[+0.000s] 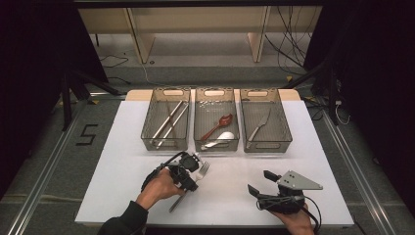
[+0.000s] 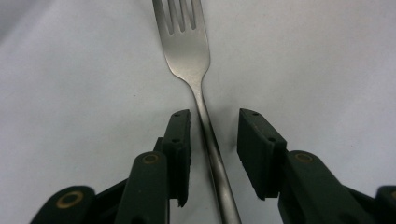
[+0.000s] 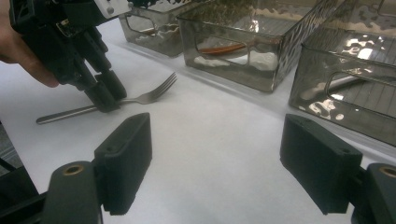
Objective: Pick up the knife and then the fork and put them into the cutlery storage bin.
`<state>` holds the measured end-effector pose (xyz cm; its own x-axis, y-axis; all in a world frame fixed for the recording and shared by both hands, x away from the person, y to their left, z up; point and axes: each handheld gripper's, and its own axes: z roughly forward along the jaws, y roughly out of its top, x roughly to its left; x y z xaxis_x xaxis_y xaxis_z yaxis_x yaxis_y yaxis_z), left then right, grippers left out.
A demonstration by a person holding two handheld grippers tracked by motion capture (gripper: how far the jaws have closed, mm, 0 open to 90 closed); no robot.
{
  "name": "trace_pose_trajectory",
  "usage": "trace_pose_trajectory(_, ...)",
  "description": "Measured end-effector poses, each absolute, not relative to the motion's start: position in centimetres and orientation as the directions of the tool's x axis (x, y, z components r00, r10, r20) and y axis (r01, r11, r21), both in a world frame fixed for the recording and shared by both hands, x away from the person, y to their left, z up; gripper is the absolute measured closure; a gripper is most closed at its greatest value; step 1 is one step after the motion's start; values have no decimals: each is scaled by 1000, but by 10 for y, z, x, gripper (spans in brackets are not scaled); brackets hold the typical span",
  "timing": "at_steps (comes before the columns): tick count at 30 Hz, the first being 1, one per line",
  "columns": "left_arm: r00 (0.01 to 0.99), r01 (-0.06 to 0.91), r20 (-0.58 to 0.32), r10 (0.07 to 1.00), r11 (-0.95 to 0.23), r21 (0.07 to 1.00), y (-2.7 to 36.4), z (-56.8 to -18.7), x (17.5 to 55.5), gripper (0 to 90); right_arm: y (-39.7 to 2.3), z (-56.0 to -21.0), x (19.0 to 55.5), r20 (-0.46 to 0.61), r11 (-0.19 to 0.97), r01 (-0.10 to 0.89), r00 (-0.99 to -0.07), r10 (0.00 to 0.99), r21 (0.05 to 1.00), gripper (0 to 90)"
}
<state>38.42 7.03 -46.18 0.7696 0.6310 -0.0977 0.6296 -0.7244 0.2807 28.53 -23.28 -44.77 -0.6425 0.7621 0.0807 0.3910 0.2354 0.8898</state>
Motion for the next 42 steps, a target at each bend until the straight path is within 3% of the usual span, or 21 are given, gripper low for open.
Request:
trace_pose_trajectory(8, 778, 611, -45, 627, -739, 283, 68, -462, 381, 724, -233, -447, 285, 79, 234, 389, -641, 764, 891, 260)
trace_pose_trajectory(21, 793, 589, -39, 608, -748, 305, 70, -463, 383, 842, -232, -447, 285, 76, 237, 386, -643, 762, 891, 260)
trace_pose_trajectory(42, 824, 544, -49, 565, -764, 346, 71, -459, 384, 850, -233, -447, 285, 77, 237, 388, -643, 762, 891, 260)
